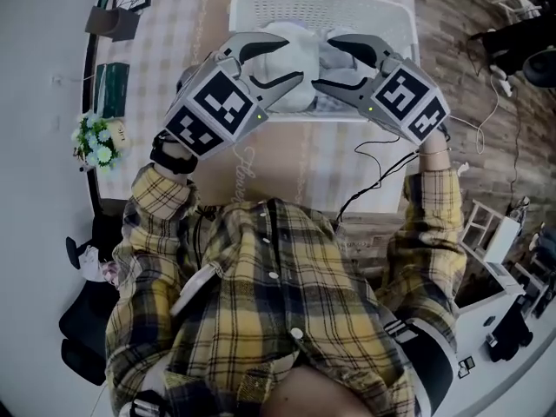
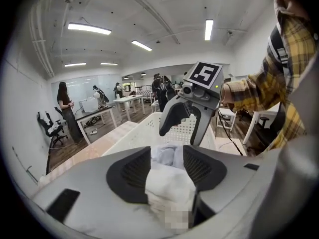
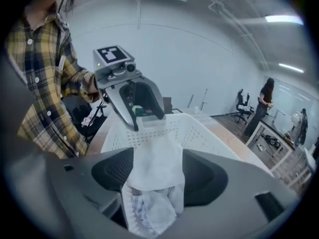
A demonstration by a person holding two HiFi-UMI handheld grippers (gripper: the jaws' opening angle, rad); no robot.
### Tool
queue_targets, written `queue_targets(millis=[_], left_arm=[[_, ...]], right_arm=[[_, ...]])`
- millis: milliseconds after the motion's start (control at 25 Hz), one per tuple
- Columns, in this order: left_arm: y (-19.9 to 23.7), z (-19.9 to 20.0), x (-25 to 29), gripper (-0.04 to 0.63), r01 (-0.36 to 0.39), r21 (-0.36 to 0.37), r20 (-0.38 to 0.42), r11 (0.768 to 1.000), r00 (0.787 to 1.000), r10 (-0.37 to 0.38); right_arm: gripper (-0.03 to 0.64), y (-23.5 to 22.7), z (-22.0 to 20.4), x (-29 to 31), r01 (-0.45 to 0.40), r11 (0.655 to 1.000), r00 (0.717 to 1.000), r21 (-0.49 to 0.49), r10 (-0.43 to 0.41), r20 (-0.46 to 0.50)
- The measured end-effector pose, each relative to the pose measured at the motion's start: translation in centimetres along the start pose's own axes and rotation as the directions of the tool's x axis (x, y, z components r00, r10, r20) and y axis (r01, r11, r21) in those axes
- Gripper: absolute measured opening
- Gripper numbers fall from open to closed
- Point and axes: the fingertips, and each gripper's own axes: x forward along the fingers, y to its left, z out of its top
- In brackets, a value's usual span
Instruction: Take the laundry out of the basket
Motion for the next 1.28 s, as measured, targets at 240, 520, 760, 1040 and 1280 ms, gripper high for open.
queue_targets(millis=[240,520,760,1040,1280], left_arm=[[0.5,-1.3,2.3,0.278,0.046,0.06,-0.106,0.997,0.994,-0.039],[0.9,-4.6,5.4,0.377,0.187,0.213,-0.342,0.959,0.934,-0.106],[-0.2,-7.5,6.9,0.405,0.351,0.234,-0.494,0.907,0.846,-0.2],[-0.7,-9.2,7.7,0.465,0.479,0.207,-0.613,0.853,0.743,-0.269],[-1.3,-11.2,8.3,0.486,0.585,0.151,-0.748,0.797,0.594,-0.295]], right_arm=[[0.36,0.1,-2.0,2.3,-0.102,0.993,0.99,-0.066,0.094,-0.105],[0.396,-0.6,-5.0,5.5,-0.167,0.981,0.967,-0.101,0.144,-0.209],[0.405,0.0,-6.7,7.6,-0.216,0.971,0.949,-0.099,0.185,-0.254],[0.407,-0.2,-8.3,9.6,-0.238,0.964,0.94,-0.116,0.199,-0.279],[0.405,0.0,-9.1,10.6,-0.26,0.956,0.932,-0.137,0.211,-0.294]])
